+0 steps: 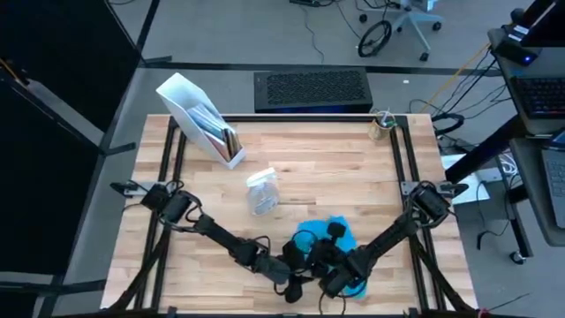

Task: Apply microfiber cloth
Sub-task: Wipe the blue tablet with a blue microfiber cloth

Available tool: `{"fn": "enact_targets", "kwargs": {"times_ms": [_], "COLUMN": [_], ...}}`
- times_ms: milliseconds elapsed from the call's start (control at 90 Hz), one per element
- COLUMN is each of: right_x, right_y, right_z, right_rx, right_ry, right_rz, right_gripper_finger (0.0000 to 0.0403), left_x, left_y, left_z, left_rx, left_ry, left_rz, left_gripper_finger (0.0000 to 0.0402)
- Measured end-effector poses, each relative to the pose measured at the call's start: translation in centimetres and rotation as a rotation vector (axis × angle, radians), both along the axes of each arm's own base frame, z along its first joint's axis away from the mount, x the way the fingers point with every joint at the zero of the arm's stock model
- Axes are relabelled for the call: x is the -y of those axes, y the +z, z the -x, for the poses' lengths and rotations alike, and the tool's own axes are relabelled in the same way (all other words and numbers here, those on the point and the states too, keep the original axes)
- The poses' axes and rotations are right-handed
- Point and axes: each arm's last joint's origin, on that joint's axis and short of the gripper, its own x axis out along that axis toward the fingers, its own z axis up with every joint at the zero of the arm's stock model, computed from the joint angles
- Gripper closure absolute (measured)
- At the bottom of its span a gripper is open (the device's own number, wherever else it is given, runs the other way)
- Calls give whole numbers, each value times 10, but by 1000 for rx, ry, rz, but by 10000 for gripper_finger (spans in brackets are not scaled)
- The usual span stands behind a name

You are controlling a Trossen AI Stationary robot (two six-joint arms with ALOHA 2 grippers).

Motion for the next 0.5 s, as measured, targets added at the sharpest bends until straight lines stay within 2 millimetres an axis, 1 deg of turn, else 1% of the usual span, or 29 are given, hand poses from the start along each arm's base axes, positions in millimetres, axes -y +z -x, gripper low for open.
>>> {"fn": "enact_targets", "kwargs": {"times_ms": [144,500], "right_x": [9,24], "right_y": [1,7], "right_z": [16,37], "right_rx": [-133,-376], "right_ry": [-25,-53], "right_rz": [110,245], "right_gripper_finger": [403,403], "left_x": [0,1], "left_y": [0,0], "left_z": [0,0], "left_rx": [1,0], "left_ry": [1,-5], "left_rz": [0,2], "left_gripper_finger": [227,227]}}
